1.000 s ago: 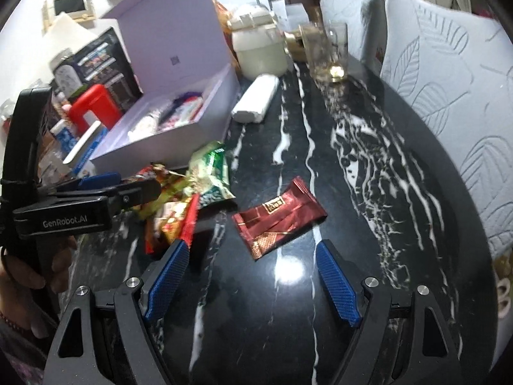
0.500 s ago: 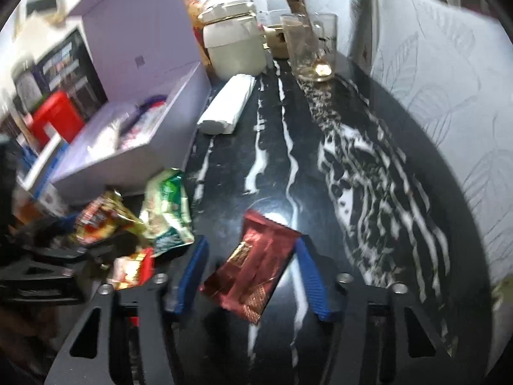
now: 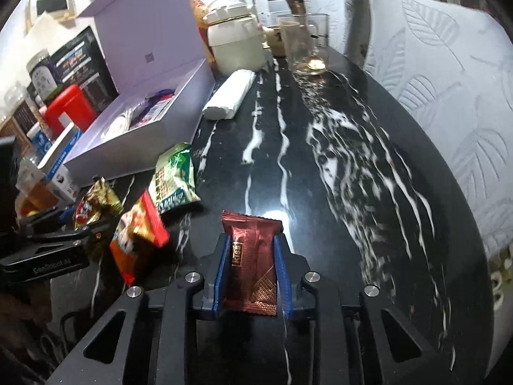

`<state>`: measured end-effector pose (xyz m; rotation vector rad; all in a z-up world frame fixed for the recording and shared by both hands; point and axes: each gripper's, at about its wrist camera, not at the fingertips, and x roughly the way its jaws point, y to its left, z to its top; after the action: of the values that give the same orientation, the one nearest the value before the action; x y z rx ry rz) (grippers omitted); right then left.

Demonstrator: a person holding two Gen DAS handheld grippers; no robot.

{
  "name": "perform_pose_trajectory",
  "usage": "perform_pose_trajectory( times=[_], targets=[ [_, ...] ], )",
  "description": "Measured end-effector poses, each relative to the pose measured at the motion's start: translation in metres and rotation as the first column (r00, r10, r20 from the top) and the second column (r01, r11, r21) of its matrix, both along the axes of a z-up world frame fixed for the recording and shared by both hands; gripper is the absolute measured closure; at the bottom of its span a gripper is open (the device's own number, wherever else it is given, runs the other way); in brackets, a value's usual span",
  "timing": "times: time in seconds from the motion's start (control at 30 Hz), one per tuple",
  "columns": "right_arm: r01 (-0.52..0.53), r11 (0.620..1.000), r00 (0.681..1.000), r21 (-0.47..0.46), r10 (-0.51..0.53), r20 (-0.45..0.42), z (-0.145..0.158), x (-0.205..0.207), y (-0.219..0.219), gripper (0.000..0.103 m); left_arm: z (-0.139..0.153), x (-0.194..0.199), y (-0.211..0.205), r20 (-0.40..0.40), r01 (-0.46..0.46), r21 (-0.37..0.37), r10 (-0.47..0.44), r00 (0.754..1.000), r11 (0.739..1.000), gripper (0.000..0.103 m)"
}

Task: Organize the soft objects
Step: 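Hold the cereal bag in the left tool and maroon packet in the right above the table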

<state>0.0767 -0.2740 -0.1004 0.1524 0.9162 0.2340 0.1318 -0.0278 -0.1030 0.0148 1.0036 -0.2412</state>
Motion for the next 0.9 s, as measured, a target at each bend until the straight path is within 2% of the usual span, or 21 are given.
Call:
perform_pose_trajectory(
  times=[0.17,0.4,0.5,0.73,0.9],
  targets=[
    [-0.022,1.0,1.0,0.005,0.022,-0.002,0.002,-0.023,-0.001,0.076,0.005,-0.035,0.0,0.014,0.015,0.046,-0.016,1.0,0.999,0.038],
    [-0.1,0.995,0.995,-0.024,0.1,-0.005,0.003,-0.056,0.017,0.076,0.009,-0.074,-0.001,-0.009,0.059,0.02,-0.059,0.998,0.998,0.038],
    [-0.097,0.994,0.995,-0.046,0.097,-0.005,0.005,-0.069,0.018,0.076,0.011,-0.088,-0.003,-0.01,0.083,0.026,-0.083,0.997,0.996,0.038],
    [-0.095,0.995,0.995,-0.033,0.094,-0.026,0.004,-0.091,0.014,0.073,0.001,-0.1,-0.007,-0.045,0.11,-0.014,-0.11,0.993,0.994,0.038],
    [-0.056,0.998,0.998,-0.005,0.056,-0.03,0.004,-0.099,0.008,0.071,-0.001,-0.104,-0.009,-0.034,0.113,0.011,-0.112,0.993,0.994,0.038]
  ],
)
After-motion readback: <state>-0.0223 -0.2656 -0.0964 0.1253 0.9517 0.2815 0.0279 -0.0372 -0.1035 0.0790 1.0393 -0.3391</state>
